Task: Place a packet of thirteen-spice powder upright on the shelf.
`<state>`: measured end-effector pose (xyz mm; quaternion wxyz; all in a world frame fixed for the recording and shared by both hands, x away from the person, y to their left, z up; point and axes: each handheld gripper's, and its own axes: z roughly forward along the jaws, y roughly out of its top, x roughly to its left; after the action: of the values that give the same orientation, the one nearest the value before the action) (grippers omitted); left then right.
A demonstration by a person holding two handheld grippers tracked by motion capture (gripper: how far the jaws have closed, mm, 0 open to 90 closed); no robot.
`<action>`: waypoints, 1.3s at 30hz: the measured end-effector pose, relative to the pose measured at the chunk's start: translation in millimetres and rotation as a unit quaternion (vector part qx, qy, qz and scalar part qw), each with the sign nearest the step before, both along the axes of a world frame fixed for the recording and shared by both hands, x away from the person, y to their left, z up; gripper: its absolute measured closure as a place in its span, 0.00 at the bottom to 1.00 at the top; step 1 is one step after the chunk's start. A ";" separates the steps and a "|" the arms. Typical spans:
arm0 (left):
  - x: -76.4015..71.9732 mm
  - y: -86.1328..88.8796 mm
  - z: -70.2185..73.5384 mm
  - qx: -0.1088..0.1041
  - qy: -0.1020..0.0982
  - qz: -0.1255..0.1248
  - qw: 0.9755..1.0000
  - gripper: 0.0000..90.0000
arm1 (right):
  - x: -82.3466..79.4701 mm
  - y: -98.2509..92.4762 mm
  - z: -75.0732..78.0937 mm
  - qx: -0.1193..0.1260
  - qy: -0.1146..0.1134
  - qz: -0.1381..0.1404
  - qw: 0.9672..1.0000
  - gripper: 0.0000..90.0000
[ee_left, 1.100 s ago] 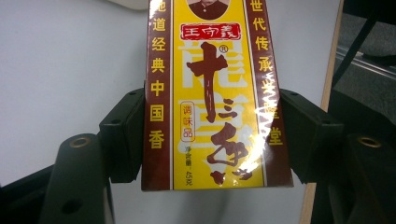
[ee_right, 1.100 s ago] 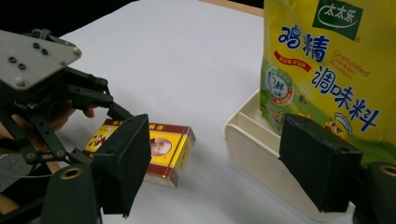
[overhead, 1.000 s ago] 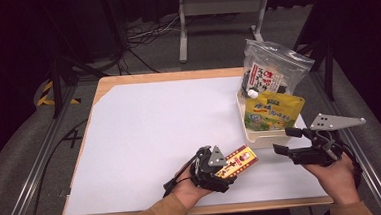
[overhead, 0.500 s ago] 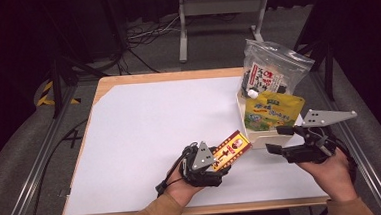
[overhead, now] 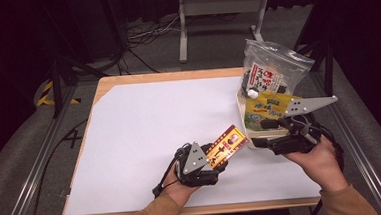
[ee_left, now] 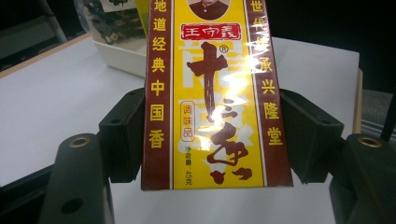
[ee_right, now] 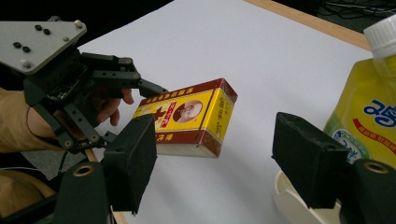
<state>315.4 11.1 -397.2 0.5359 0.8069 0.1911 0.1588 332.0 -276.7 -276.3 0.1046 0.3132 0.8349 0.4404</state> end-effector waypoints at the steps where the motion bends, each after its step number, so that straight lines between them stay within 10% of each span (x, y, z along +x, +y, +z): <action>1: -0.2 0.4 0.0 -0.003 0.000 -0.002 1.000 0.36 | 1.6 1.4 0.4 0.000 0.003 -0.001 1.000 0.34; 18: -1.8 5.3 0.3 -0.036 -0.014 -0.005 0.999 0.36 | 23.3 31.7 -12.1 -0.004 0.042 0.016 0.999 0.34; 39: -7.0 2.6 -0.9 -0.017 -0.040 0.005 0.999 0.36 | 30.0 45.7 -29.1 0.014 0.117 0.022 0.993 0.54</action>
<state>308.5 13.7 -398.1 0.5562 0.7896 0.1763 0.1899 362.0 -231.0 -305.5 -0.0078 0.3454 0.8419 0.4144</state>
